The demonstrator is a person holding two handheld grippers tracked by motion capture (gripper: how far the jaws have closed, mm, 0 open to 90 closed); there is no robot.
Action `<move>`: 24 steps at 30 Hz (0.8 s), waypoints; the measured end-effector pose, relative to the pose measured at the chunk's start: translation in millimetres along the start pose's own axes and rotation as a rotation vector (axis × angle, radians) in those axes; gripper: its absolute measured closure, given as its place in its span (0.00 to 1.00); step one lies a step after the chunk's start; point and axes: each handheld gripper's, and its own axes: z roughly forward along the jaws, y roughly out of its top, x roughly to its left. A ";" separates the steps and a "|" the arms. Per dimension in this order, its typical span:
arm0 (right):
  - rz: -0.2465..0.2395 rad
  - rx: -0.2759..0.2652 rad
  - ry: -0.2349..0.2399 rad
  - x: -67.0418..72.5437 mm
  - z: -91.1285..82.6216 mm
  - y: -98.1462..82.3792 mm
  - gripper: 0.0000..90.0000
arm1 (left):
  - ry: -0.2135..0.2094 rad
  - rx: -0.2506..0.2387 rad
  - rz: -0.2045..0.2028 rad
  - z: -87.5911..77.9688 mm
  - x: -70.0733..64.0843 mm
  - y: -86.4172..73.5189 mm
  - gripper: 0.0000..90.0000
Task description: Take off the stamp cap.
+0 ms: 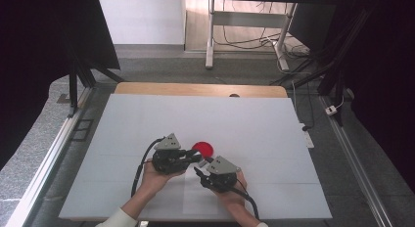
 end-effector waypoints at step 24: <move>-0.020 0.003 -0.021 2.7 1.9 0.2 0.70 | 0.001 0.008 -0.006 3.2 0.7 -1.6 0.83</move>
